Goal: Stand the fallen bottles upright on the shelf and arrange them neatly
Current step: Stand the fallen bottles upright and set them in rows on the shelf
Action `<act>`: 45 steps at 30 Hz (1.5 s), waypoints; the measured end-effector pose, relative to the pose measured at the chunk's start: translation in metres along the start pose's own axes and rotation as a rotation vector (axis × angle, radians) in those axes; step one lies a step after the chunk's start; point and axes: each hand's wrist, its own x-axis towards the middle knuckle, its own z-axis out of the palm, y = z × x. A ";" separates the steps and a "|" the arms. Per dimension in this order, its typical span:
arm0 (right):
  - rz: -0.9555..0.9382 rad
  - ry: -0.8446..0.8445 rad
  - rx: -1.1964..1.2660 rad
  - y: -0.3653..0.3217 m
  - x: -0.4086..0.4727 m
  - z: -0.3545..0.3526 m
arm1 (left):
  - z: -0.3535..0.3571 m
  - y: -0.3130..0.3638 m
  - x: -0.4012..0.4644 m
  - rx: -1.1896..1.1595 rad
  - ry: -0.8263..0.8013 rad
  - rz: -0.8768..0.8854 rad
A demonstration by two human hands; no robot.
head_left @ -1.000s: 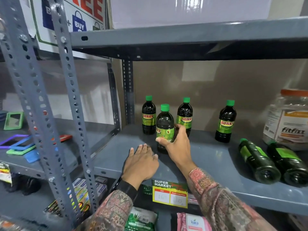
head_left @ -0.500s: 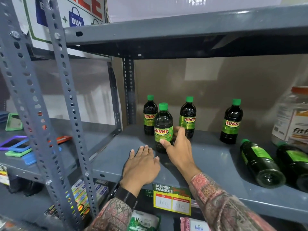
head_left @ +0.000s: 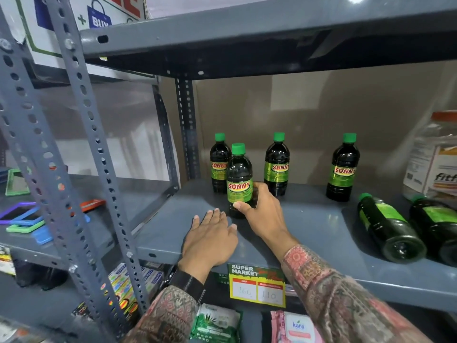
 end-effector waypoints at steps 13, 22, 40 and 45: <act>-0.189 0.130 -0.391 0.005 -0.046 -0.070 | -0.006 0.002 -0.001 0.008 -0.050 -0.007; 0.354 0.115 -1.108 0.033 -0.040 -0.194 | -0.001 -0.003 0.002 -0.006 -0.037 -0.015; 0.240 0.176 0.470 0.029 -0.052 -0.116 | -0.005 0.001 -0.005 -0.017 -0.030 0.001; 0.118 0.131 0.497 0.030 -0.045 -0.102 | -0.007 0.000 -0.006 -0.019 -0.037 0.002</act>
